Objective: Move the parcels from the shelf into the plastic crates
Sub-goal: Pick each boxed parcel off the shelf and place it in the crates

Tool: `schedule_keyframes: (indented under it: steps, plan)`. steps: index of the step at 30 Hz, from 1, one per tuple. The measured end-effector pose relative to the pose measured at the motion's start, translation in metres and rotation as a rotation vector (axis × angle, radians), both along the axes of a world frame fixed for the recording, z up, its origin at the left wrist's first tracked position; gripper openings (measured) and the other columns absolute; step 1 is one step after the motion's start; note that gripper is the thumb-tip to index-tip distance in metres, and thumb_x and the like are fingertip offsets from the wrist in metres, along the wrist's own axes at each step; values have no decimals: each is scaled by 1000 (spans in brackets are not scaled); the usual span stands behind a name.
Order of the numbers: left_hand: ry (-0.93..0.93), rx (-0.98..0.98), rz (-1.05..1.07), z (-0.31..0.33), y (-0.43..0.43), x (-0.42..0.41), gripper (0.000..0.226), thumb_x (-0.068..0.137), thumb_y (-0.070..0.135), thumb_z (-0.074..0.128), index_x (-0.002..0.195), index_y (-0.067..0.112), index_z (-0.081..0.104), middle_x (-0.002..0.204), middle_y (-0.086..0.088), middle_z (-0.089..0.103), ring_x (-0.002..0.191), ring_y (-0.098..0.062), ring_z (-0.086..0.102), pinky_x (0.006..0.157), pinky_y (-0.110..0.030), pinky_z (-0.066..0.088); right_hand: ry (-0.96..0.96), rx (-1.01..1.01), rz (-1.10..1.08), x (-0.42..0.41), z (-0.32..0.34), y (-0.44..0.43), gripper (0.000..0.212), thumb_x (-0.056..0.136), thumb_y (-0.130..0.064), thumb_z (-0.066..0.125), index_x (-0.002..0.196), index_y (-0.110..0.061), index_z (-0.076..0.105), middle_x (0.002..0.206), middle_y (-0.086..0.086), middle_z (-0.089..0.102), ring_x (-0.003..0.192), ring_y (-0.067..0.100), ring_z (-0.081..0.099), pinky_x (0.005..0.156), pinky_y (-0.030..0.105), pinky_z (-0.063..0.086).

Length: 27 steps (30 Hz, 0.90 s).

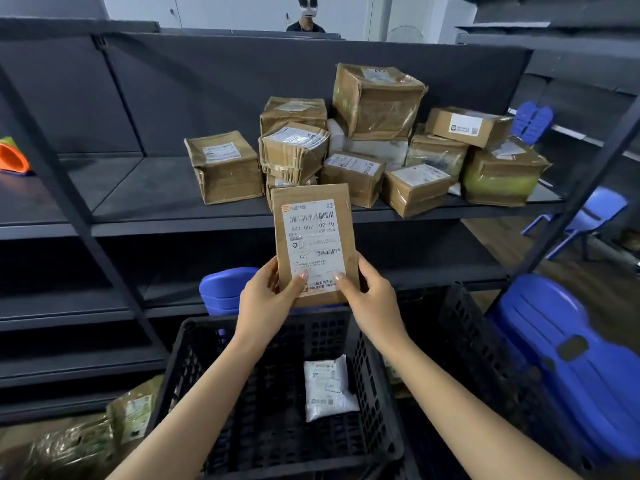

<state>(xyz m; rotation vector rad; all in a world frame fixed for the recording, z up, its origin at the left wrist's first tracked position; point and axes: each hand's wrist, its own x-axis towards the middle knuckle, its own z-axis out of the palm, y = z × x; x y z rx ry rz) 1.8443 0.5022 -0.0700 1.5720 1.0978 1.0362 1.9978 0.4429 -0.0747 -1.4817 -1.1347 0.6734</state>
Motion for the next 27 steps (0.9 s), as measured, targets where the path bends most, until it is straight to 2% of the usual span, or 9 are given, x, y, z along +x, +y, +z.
schedule_keyframes:
  steps: [4,7,10,13,15,19,21,24,27]
  plan:
    - [-40,-59,8,-9,5,-4,42,83,30,71,123,19,59,109,11,71,100,-4,67,90,-30,54,7,-7,-17,-4,-4,2,45,94,-26,57,137,-34,47,128,-20,58,115,-8,52,84,5,43]
    - [-56,-137,42,-15,5,-11,42,84,34,69,121,18,58,109,10,71,102,-5,67,91,-28,54,12,-26,-25,-9,-12,2,43,93,-27,58,135,-34,49,122,-27,55,107,-18,49,80,1,41]
    - [32,-179,59,-27,1,-23,28,89,34,64,113,21,61,101,14,70,93,1,65,73,-11,50,4,-103,-3,-16,-31,1,40,92,-30,60,131,-35,53,122,-23,57,109,-10,53,84,9,45]
    - [177,-239,45,-57,-3,-39,13,88,35,64,99,28,64,89,19,68,84,5,63,64,-11,46,6,-204,51,-25,-63,-4,31,91,-27,61,120,-37,58,115,-17,65,102,-6,60,87,16,51]
    - [240,-304,30,-84,-4,-49,2,88,32,65,90,32,65,84,18,69,83,-1,66,70,-18,52,2,-294,80,-30,-86,-7,32,91,-25,62,122,-30,60,112,-15,67,98,-5,62,85,17,52]
    - [339,-444,-22,-139,-7,-62,12,88,30,66,76,30,67,83,7,73,79,-13,66,75,-30,50,-11,-493,127,-36,-129,-14,33,91,-25,62,124,-22,59,101,-17,63,86,-7,58,64,4,43]
    - [356,-512,-33,-165,-8,-63,12,87,30,68,75,27,67,82,5,73,79,-16,65,74,-31,50,-64,-581,128,-38,-152,-15,34,90,-30,62,123,-24,58,103,-17,63,89,0,58,65,6,42]
    - [376,-591,-17,-201,-6,-62,9,84,28,70,79,24,65,90,-1,73,88,-22,68,85,-41,55,-97,-675,145,-39,-183,-12,40,90,-33,61,128,-21,56,116,-11,66,102,8,62,79,21,49]
    - [442,-632,-24,-230,-3,-57,18,84,30,69,89,13,66,98,-9,71,95,-26,66,83,-39,52,-98,-757,158,-38,-208,-7,38,91,-29,60,128,-19,56,121,-5,65,107,13,61,78,21,45]
